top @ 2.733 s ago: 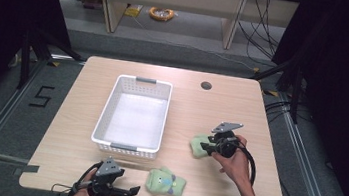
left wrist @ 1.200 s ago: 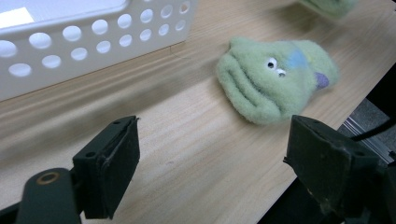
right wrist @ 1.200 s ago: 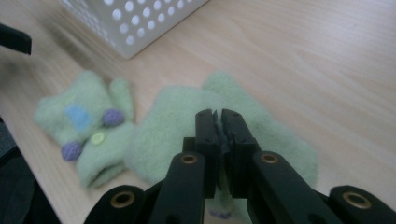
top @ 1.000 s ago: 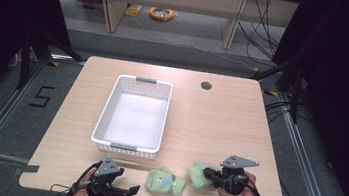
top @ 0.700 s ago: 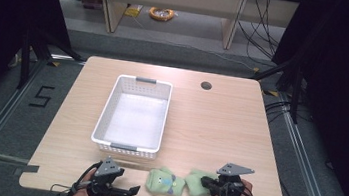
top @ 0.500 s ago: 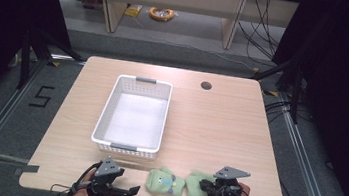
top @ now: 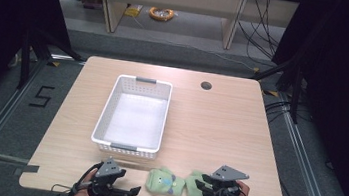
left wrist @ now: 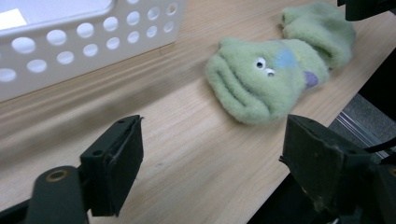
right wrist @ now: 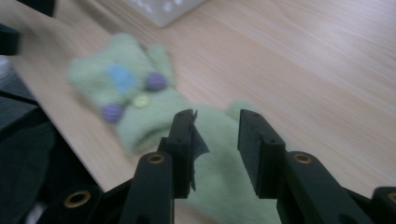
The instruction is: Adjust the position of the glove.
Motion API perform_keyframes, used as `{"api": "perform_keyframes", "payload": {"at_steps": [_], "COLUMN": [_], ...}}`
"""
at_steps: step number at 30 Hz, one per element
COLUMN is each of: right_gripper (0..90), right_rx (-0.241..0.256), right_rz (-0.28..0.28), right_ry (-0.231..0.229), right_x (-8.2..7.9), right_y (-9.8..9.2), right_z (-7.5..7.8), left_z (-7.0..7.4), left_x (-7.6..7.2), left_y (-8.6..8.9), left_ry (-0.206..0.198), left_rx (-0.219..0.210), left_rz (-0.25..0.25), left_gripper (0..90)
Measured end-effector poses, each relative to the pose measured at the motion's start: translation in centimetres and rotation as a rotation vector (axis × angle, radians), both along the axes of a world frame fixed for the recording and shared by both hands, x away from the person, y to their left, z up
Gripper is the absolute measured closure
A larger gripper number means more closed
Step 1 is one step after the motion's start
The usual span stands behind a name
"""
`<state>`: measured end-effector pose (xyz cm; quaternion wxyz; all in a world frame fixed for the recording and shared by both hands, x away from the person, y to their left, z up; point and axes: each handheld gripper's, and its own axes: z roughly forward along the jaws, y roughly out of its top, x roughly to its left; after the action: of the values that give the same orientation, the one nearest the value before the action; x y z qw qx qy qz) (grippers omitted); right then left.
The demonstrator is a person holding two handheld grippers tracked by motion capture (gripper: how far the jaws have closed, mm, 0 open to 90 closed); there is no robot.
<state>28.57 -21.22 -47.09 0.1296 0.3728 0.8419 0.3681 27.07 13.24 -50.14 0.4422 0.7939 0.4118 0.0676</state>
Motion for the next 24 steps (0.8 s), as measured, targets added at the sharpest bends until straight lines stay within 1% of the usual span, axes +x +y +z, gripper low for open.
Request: {"api": "perform_keyframes", "payload": {"at_steps": [1,2,3,4,5,6,7,8,9,10,11,12,13,14,15,16,17,18,19,20,21,22,23,24], "right_gripper": [67.7,67.8,67.8,68.3,68.4,68.4,68.3,68.3,68.3,68.3,68.2,67.7,67.4,67.4,66.7,66.3,66.3,66.3,66.5,66.7,67.0,67.0,67.5,67.5], "right_rx": [0.019,0.031,0.031,0.034,0.020,0.020,0.011,0.010,-0.003,-0.006,-0.010,-0.020,-0.029,-0.029,-0.044,-0.047,-0.065,-0.067,-0.081,-0.093,-0.101,-0.101,-0.094,-0.094], "right_rz": [0.041,0.053,0.053,0.082,0.095,0.095,0.114,0.120,0.136,0.144,0.157,0.163,0.171,0.171,0.173,0.188,0.212,0.213,0.214,0.223,0.232,0.232,0.229,0.229], "right_ry": [0.030,0.051,0.051,0.053,0.081,0.081,0.072,0.066,0.074,0.069,0.070,0.082,0.081,0.081,0.091,0.080,0.052,0.068,0.061,0.086,0.065,0.065,0.072,0.072], "right_x": [-0.2,-0.3,-0.3,-0.2,-0.3,-0.3,-0.1,0.1,0.2,0.3,0.4,0.5,0.6,0.6,0.7,0.9,1.2,1.3,1.5,1.6,1.8,1.8,2.0,2.0], "right_y": [0.7,1.0,1.0,1.8,2.1,2.1,2.7,3.0,3.1,3.4,3.6,3.8,4.0,4.0,4.2,4.4,4.9,5.0,5.2,5.3,5.4,5.4,5.5,5.5], "right_z": [0.1,0.0,0.0,-0.5,-0.5,-0.5,-0.7,-0.8,-0.8,-0.9,-0.9,-0.9,-1.1,-1.1,-1.1,-1.3,-1.7,-1.6,-1.8,-1.8,-2.1,-2.1,-2.3,-2.3], "left_z": [0.1,0.1,0.1,0.3,0.3,0.3,0.5,0.6,0.6,0.7,0.7,0.7,0.7,0.7,0.5,0.4,0.4,0.4,0.3,0.2,0.2,0.2,0.1,0.1], "left_x": [0.0,0.0,0.0,0.0,0.0,0.0,0.0,0.0,0.0,0.1,0.2,0.3,0.3,0.4,0.6,0.7,0.9,0.9,1.1,1.1,1.2,1.2,1.1,1.1], "left_y": [-0.3,-0.3,-0.4,-0.7,-0.8,-0.8,-1.3,-1.5,-1.9,-2.1,-2.4,-2.6,-2.6,-2.9,-3.3,-3.6,-3.9,-3.9,-4.2,-4.4,-4.4,-4.4,-4.7,-4.7], "left_ry": [0.010,0.010,0.008,0.000,-0.006,-0.006,-0.006,-0.003,0.003,-0.007,-0.008,-0.021,-0.021,0.004,-0.018,-0.011,-0.005,-0.005,-0.011,-0.013,-0.004,-0.004,-0.022,-0.022], "left_rx": [-0.012,-0.012,-0.010,-0.015,-0.013,-0.013,-0.020,-0.018,-0.024,-0.013,-0.009,0.003,0.003,0.009,0.002,0.010,0.055,0.055,0.058,0.058,0.080,0.080,0.095,0.095], "left_rz": [-0.004,-0.004,-0.008,-0.022,-0.034,-0.034,-0.048,-0.055,-0.047,-0.075,-0.089,-0.096,-0.096,-0.110,-0.107,-0.114,-0.130,-0.130,-0.146,-0.145,-0.154,-0.154,-0.183,-0.183], "left_gripper": [24.8,26.6,26.6,28.3,29.3,30.3,30.8,31.2,32.3,33.3,34.2,35.3,36.2,36.2,36.7,38.1,40.8,41.4,42.3,43.2,44.2,45.4,47.3,47.5]}}
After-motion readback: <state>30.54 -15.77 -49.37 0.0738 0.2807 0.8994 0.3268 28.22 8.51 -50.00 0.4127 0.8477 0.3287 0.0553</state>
